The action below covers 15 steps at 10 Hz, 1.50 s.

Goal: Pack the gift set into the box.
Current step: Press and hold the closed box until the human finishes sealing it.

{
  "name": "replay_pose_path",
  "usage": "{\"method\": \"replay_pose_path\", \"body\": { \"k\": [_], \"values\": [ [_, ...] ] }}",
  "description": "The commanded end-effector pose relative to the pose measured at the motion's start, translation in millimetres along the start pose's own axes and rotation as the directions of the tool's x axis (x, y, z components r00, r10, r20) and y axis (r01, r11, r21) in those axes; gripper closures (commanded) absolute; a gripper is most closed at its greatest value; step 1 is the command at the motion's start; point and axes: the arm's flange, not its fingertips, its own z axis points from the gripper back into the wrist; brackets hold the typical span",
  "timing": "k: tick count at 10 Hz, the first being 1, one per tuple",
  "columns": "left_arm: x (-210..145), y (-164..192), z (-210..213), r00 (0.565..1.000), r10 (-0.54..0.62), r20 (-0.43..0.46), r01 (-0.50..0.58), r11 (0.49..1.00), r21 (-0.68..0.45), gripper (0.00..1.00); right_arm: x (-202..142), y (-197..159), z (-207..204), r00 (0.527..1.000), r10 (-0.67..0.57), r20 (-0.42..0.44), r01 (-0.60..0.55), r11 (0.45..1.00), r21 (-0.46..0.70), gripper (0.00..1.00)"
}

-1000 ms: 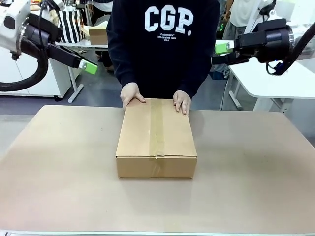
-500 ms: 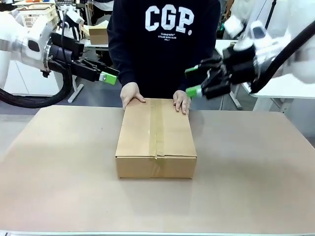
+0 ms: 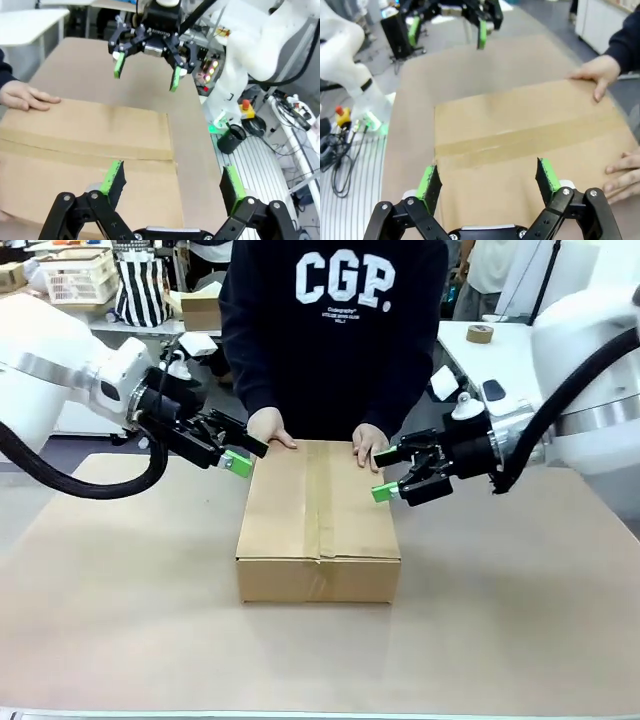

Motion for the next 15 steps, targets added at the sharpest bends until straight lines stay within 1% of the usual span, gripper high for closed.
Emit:
{"method": "replay_pose_path", "body": {
  "k": [1,2,3,4,5,6,7,8,9,11,13,14,15],
  "values": [
    [20.7,-7.6,21.5,0.998,0.001,0.070,-0.005,0.998,0.056,0.00,-8.7,-0.9,-5.1,1.000,-0.031,-0.003,0.031,0.999,0.008,0.00],
    [0.0,0.0,0.0,1.000,0.000,0.000,0.000,1.000,0.000,0.00,-6.5,-8.6,-27.4,0.998,0.053,0.045,-0.058,0.989,0.136,0.00],
    [-8.0,7.5,-22.5,0.990,-0.133,-0.044,0.133,0.991,0.010,0.00,-14.1,-17.9,-45.6,0.991,0.123,0.048,-0.130,0.973,0.191,0.00],
    [-25.4,11.5,-36.8,0.982,-0.178,-0.060,0.180,0.983,0.025,0.00,-19.2,-26.2,-56.3,0.992,0.124,0.036,-0.129,0.973,0.194,0.00],
    [-40.4,13.1,-44.7,0.986,-0.156,-0.054,0.160,0.985,0.070,0.00,-20.2,-31.0,-65.2,0.983,0.176,0.048,-0.182,0.958,0.221,0.00],
    [-51.7,14.0,-48.6,0.989,-0.140,-0.048,0.144,0.983,0.115,0.00,-22.3,-36.4,-68.8,0.978,0.200,0.067,-0.210,0.951,0.228,0.00],
    [-62.7,17.5,-52.8,0.986,-0.151,-0.075,0.162,0.973,0.164,0.00,-27.7,-42.8,-70.7,0.980,0.189,0.062,-0.198,0.953,0.229,0.00],
    [-69.0,19.2,-59.1,0.985,-0.163,-0.063,0.172,0.965,0.200,0.00,-34.2,-50.1,-71.8,0.988,0.146,0.048,-0.152,0.965,0.212,0.00],
    [-71.9,20.7,-66.0,0.984,-0.164,-0.074,0.177,0.953,0.245,0.00,-39.5,-54.9,-74.9,0.990,0.144,-0.007,-0.140,0.974,0.176,0.00],
    [-79.0,25.8,-70.0,0.976,-0.193,-0.096,0.210,0.951,0.227,0.00,-54.3,-63.9,-86.6,0.992,0.102,-0.072,-0.087,0.979,0.182,0.00],
    [-88.8,32.1,-72.7,0.976,-0.194,-0.097,0.209,0.962,0.179,0.00,-55.6,-68.6,-86.2,0.994,0.094,-0.049,-0.085,0.985,0.153,0.00],
    [-94.2,35.2,-75.9,0.978,-0.192,-0.080,0.200,0.973,0.112,0.00,-58.0,-70.9,-86.4,0.993,0.084,-0.089,-0.072,0.989,0.128,0.00],
    [-97.0,36.9,-77.6,0.982,-0.175,-0.068,0.182,0.978,0.107,0.00,-61.6,-71.5,-87.4,0.991,0.075,-0.111,-0.061,0.991,0.120,0.00]
  ]
}}
